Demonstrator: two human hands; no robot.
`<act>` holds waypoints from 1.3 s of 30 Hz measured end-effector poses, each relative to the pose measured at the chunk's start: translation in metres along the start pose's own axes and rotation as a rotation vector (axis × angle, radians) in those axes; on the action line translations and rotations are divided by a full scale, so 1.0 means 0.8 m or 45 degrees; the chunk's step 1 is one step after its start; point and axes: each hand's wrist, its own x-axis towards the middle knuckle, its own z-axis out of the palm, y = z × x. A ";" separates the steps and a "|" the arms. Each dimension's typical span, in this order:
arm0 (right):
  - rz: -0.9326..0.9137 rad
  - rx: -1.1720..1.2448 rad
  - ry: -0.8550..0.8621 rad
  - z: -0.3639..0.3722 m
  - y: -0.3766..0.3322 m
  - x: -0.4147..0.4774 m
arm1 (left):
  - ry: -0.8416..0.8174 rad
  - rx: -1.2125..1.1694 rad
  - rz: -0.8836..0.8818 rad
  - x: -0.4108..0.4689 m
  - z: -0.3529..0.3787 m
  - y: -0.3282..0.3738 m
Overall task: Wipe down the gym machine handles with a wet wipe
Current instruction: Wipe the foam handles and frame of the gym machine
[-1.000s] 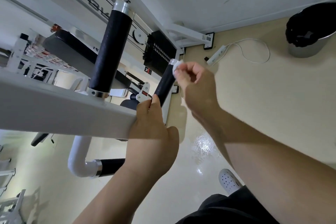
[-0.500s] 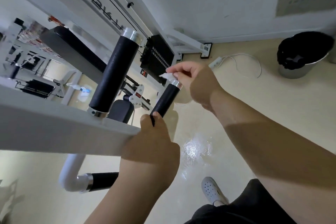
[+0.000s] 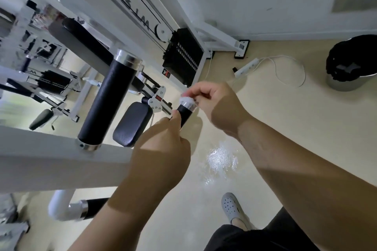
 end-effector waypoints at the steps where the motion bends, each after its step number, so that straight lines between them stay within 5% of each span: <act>1: -0.063 -0.075 -0.037 -0.001 -0.005 0.000 | 0.011 -0.053 0.009 -0.001 0.000 -0.001; 8: -0.185 -0.205 0.006 -0.011 0.010 -0.031 | 0.081 -0.283 0.054 -0.018 0.009 -0.003; 12: 0.036 -0.071 -0.115 -0.027 0.012 -0.017 | 0.032 -0.257 0.029 -0.014 0.008 -0.001; 15: 0.135 -0.369 -0.201 -0.040 -0.009 -0.004 | -0.042 -0.208 0.009 -0.011 0.001 -0.007; 21: -0.192 -0.188 -0.118 -0.009 -0.104 0.033 | -0.092 -0.140 0.043 -0.014 -0.019 -0.015; 26: -0.207 -0.045 -0.057 0.031 -0.148 0.049 | 0.467 -0.170 0.205 -0.031 -0.045 -0.020; 29: -0.216 -0.028 -0.102 0.047 -0.156 0.048 | 0.728 -0.193 0.086 -0.032 -0.065 -0.028; 33: -0.291 -0.149 0.007 0.046 -0.149 0.027 | 0.703 -0.172 -0.170 -0.022 -0.074 -0.042; 39: -0.543 -0.391 -0.012 0.048 -0.169 0.035 | 0.770 -0.199 -0.086 -0.014 -0.074 -0.045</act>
